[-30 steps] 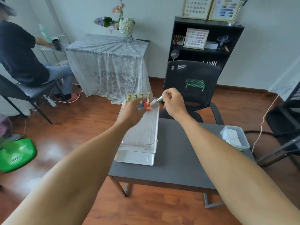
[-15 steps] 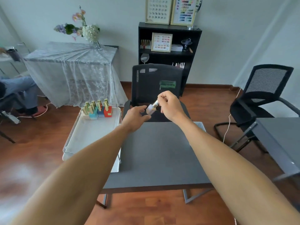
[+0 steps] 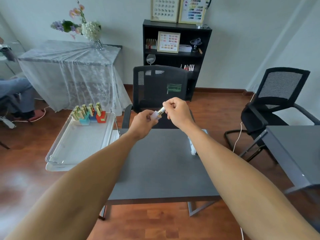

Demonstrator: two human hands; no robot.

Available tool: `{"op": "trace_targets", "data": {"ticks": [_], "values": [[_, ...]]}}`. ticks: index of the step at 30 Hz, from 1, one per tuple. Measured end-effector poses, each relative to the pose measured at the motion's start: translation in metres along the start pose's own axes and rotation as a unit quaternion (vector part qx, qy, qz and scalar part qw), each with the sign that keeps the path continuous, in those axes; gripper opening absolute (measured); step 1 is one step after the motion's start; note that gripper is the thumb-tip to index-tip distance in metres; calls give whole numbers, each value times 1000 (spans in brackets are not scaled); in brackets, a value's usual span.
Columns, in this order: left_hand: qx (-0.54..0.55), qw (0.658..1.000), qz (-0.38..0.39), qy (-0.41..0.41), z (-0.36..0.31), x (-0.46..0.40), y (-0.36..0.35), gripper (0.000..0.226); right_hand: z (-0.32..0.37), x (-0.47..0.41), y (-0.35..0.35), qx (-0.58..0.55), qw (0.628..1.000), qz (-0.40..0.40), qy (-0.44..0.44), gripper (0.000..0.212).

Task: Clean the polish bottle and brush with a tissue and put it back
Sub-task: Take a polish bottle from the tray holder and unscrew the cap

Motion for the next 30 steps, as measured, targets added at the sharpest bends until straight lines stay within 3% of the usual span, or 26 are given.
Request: {"op": "trace_targets", "data": {"ticks": [5,10,17,20,24,28,30], "values": [[-25,1000,3,-12,-6,2,1,29,-11,-5,1,2,1000,-13,-27,26],[-51,998,37,-30,-4,4,0,13,-14,-13,-7,2,999,33,-22,26],[-75,995,47,-56,2,5,6,31,-17,-6,-20,7,995,100,9,13],[-71,995,48,-49,8,5,8,20,-15,-2,-21,43,991,121,-23,27],[-71,995,58,-49,10,6,6,19,-9,-4,-12,130,987,81,-40,50],[-79,993,68,-53,16,7,6,21,-7,-2,-27,136,979,152,-26,12],[-80,993,69,-52,20,8,8,20,-4,2,-35,123,969,211,-24,19]]}}
Point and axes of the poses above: each hand's wrist, its own x-axis away from the middle knuckle, its own y-axis out of the back of the hand, z = x × y, the point moved 10 cm from there along -x, towards the middle knuckle, and after that the axes turned 5 degrees about -x, right-handed, at the moved point
